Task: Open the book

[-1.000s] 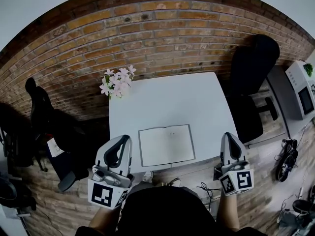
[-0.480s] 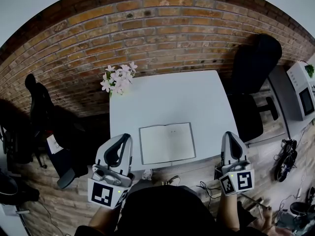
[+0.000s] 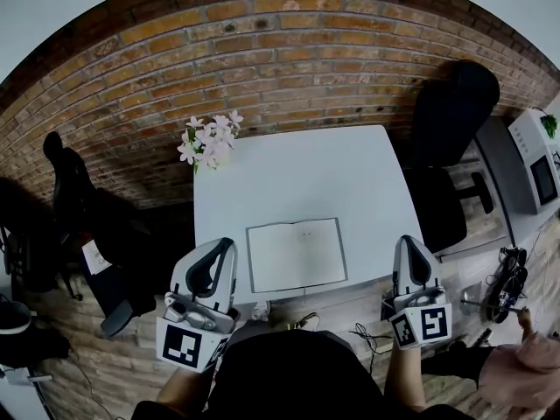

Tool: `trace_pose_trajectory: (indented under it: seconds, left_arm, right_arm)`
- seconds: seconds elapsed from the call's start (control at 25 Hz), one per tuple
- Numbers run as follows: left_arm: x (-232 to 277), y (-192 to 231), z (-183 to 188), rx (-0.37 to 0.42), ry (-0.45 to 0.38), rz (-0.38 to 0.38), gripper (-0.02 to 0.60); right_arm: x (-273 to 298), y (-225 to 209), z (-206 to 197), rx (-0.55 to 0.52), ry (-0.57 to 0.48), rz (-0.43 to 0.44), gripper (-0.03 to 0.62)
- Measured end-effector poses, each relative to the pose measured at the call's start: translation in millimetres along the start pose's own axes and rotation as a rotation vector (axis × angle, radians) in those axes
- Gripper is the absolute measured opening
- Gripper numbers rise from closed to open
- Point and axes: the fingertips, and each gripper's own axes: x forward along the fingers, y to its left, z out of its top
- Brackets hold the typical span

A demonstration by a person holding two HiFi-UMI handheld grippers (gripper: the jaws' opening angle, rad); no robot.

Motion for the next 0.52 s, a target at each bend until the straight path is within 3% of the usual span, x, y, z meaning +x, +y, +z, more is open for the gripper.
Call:
trace_pose_trajectory:
  seconds: [0.52]
  left_arm:
    - [-1.8, 2.0, -1.2, -0.002, 0.0, 0.006, 0.031]
  right_arm:
    - [2.6, 3.9, -1.5, -0.002, -0.001, 0.007, 0.012]
